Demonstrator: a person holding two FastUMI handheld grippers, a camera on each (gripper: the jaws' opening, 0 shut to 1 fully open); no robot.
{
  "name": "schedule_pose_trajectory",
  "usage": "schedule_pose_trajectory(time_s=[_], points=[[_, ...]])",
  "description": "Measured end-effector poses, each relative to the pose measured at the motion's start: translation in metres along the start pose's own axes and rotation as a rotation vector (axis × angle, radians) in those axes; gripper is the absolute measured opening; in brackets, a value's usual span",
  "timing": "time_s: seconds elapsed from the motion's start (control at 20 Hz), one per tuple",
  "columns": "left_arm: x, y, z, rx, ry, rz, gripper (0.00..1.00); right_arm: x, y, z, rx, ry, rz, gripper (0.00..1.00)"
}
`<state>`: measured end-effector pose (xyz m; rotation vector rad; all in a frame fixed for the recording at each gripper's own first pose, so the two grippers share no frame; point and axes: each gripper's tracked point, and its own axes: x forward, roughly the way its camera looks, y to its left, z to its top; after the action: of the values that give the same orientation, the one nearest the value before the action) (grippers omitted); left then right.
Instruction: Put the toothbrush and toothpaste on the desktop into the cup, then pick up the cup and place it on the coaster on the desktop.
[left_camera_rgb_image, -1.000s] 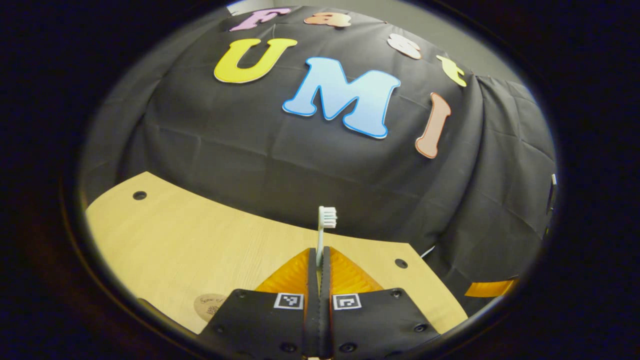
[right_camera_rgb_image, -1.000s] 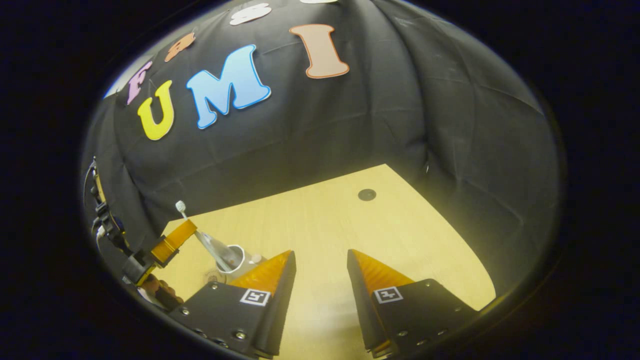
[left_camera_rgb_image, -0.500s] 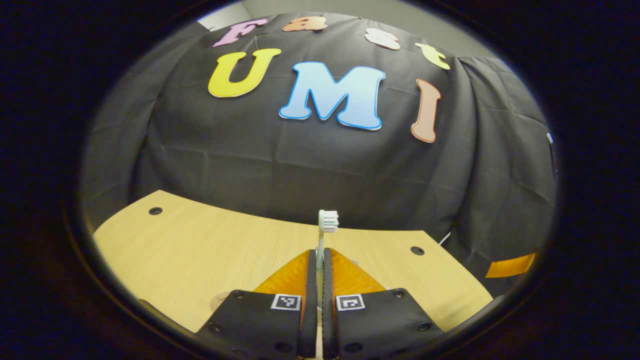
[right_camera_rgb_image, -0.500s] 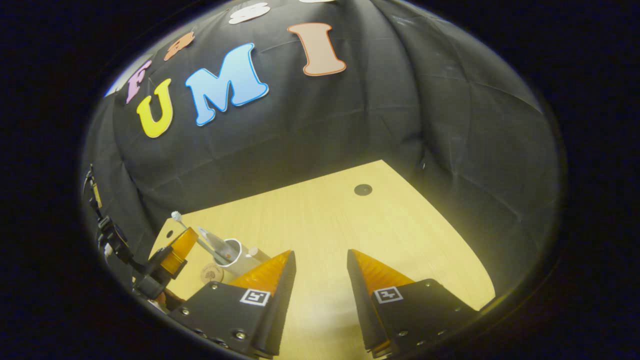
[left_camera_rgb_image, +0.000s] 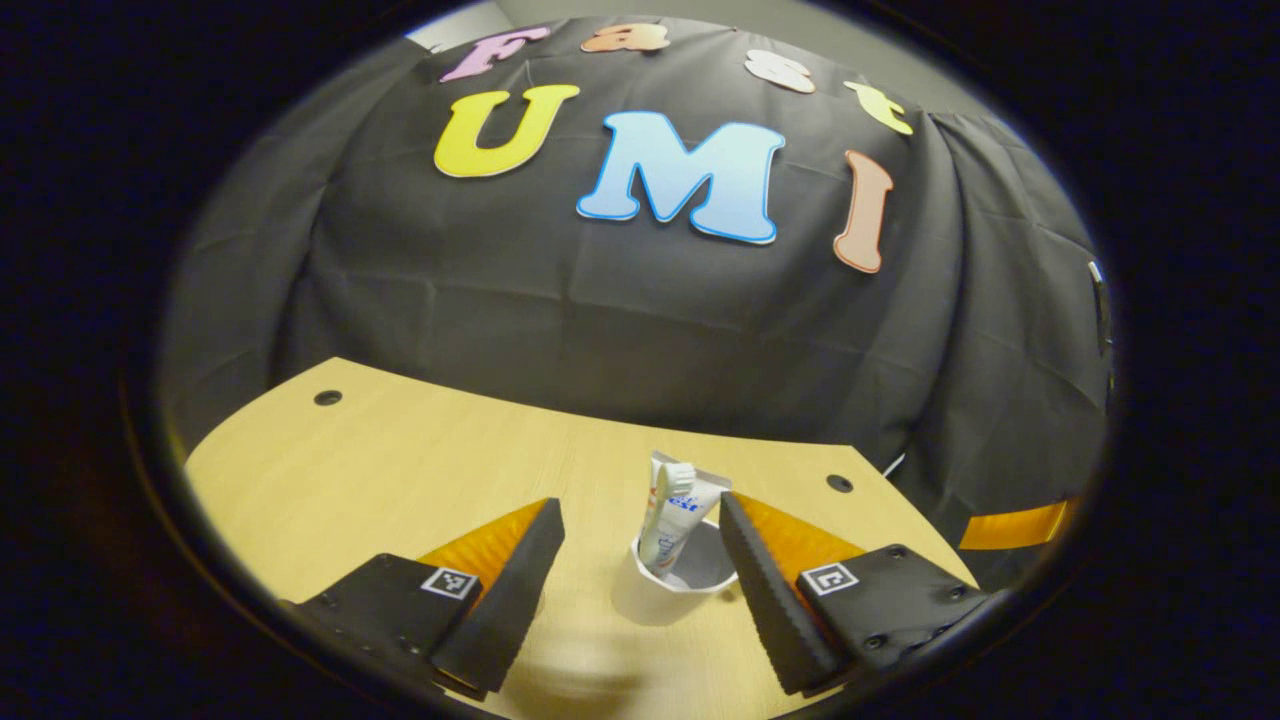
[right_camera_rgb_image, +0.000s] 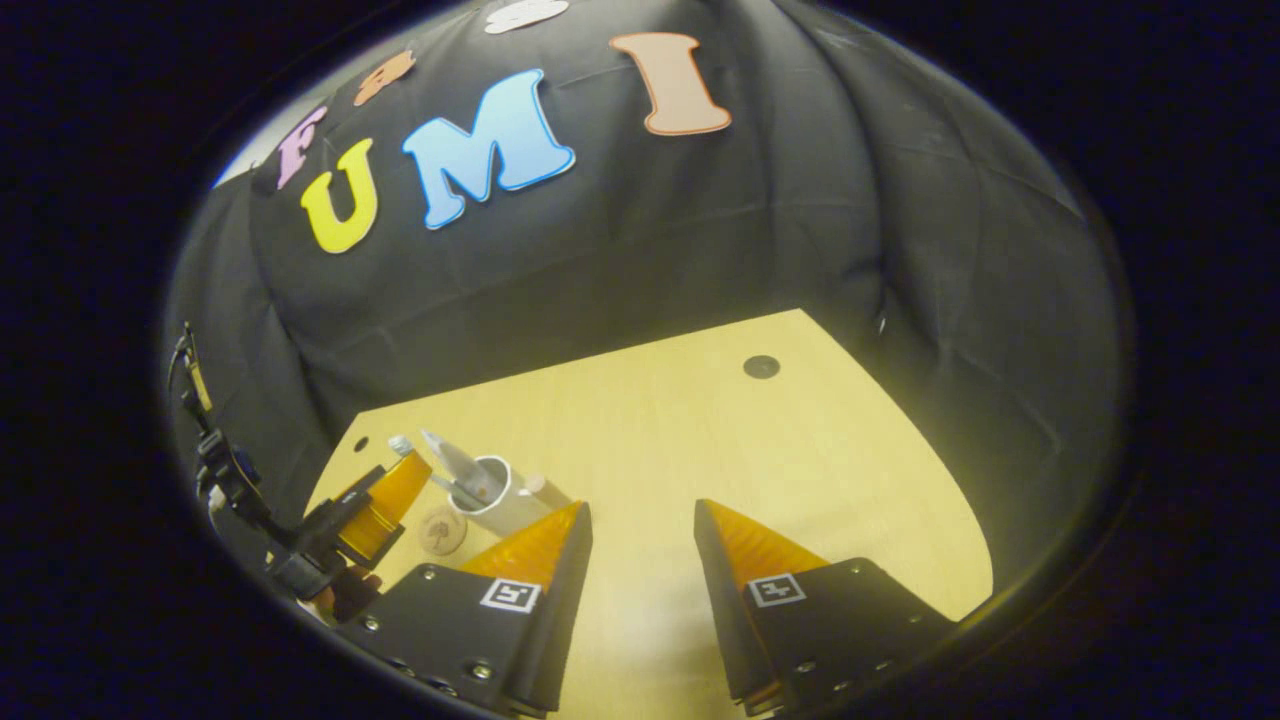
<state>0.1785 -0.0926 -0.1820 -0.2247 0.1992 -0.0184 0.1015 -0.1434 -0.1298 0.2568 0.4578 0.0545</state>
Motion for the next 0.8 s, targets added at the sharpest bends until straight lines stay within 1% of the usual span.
schedule_pose_trajectory(time_s=[0.05,0.1,0.15,0.2,0.35,0.5,0.7,0.75,0.8], points=[[-0.003,0.002,-0.001,0.007,0.007,0.003,0.98,0.003,0.005,0.0,-0.025,0.009,0.017,0.6],[-0.006,0.004,-0.001,0.011,0.013,0.007,0.98,0.005,0.011,-0.001,-0.05,0.02,0.041,0.61],[-0.01,0.006,0.0,0.01,0.018,0.006,0.94,0.008,0.018,-0.001,-0.08,0.036,0.067,0.61],[-0.015,0.008,0.001,0.009,0.02,0.006,0.98,0.011,0.023,-0.004,-0.118,0.048,0.087,0.6],[-0.03,0.018,0.004,0.015,0.033,0.014,0.98,0.022,0.038,-0.008,-0.243,0.095,0.15,0.6],[-0.047,0.033,0.006,0.006,0.045,0.028,0.98,0.037,0.047,-0.011,-0.366,0.147,0.192,0.6],[-0.069,0.058,0.008,-0.004,0.056,0.061,0.98,0.052,0.062,-0.019,-0.486,0.21,0.249,0.6],[-0.074,0.063,0.008,-0.006,0.061,0.068,0.94,0.057,0.065,-0.02,-0.521,0.227,0.263,0.6],[-0.078,0.069,0.008,-0.005,0.066,0.078,0.98,0.062,0.068,-0.022,-0.558,0.243,0.279,0.6]])
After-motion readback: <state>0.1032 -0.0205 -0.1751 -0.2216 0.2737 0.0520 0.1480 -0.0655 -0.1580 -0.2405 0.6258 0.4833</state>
